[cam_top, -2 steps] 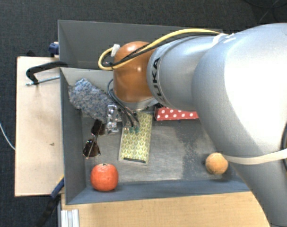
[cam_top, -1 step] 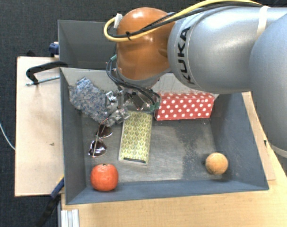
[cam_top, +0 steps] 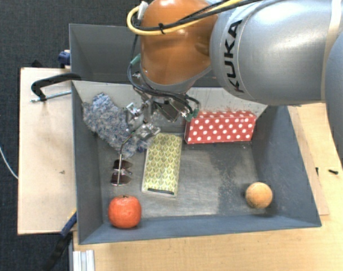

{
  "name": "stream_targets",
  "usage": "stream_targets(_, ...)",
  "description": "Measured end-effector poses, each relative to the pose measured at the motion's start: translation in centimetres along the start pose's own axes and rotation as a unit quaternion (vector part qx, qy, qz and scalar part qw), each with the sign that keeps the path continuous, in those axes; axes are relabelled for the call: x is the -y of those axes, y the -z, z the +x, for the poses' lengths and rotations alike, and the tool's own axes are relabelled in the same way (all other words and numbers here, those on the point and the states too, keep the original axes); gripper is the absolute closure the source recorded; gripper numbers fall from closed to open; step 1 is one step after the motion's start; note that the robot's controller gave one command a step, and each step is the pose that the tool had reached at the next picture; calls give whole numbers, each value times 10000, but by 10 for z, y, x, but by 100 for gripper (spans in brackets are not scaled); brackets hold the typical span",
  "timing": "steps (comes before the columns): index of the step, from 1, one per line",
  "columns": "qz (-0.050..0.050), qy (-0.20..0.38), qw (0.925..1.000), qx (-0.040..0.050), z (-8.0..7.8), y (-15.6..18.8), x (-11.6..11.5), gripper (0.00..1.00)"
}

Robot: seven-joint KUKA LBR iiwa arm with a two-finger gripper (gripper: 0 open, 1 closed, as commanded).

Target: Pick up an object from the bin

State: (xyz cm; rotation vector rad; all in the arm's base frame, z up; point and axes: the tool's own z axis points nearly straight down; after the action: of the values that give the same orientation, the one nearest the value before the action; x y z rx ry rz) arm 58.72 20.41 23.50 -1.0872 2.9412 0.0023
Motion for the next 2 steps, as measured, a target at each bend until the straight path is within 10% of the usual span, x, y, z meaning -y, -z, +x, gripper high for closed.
stream_targets(2, -8, 586, 9983, -21, 6, -62, 8, 100)
